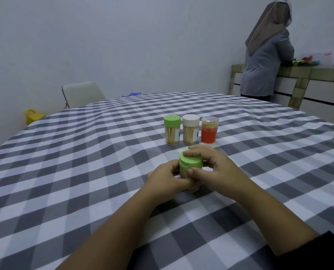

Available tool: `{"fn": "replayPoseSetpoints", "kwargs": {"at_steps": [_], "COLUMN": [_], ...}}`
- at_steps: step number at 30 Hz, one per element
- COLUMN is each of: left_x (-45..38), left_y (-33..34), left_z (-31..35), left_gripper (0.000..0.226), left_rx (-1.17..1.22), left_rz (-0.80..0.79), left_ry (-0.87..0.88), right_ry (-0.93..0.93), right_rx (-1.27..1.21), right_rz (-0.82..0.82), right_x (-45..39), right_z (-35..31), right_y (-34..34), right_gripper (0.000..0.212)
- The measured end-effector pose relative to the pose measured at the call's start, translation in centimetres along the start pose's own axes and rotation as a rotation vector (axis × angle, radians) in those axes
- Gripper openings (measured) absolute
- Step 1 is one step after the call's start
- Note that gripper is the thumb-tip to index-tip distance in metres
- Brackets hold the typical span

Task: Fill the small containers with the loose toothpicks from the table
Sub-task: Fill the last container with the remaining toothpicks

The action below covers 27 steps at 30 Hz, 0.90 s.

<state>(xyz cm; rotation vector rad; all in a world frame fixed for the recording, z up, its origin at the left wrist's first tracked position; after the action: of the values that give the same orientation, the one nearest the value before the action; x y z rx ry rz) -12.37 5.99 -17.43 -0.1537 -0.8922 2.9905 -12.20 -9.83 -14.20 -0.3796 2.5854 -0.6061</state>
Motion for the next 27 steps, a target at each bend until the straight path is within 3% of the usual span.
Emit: {"fn": "replayPoseSetpoints", "kwargs": {"at_steps": [4,8,12,19,24,27], "left_x": [0.1,-0.2,-0.1,0.1,-0.3,-0.1], "left_y": [-0.2,-0.3,-0.5,-0.5,-0.6,-0.4], "left_z": [0.1,0.0,0.3,0.7,0.0,0.2], "left_gripper": [0.058,0.050,0.040,0.037,0.055,0.048], "left_rx": [-0.007,-0.064,-0.102,-0.114,-0.049,-0.082], "left_rz": [-0.036,-0.042,-0.009,0.018,-0.053,-0.003], "left_ry": [0.004,0.012,-0.014,0.000,0.012,0.003], "right_ry": [0.028,0.021,0.070,0.089,0.118,0.108], "right_rx": [0.087,0.128,-0.079,0.033,-0.163,-0.094], "right_rz": [0.069,0.242,0.033,0.245,0.002,0.022], "right_x": [0.1,0.3,0.3,-0.2,-0.2,-0.2], "right_z": [-0.2,0.0,-0.3,0.0,-0.2,-0.2], "right_y": [-0.2,1.2,1.8,1.5,0.8,0.9], "right_gripper": [0.042,0.071,0.085,0.097,0.089,0.088]}}
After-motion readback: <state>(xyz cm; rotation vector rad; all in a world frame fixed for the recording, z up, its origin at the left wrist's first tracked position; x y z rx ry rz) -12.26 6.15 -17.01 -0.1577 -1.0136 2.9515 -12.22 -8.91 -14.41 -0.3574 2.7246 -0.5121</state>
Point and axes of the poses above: each hand's wrist, its own x-axis away from the middle knuckle, its own y-axis out of the palm, z = x × y, the point moved 1 cm from there along -x, towards the middle knuckle, and after that the axes turned 3 degrees about z, right-handed, at the moved point
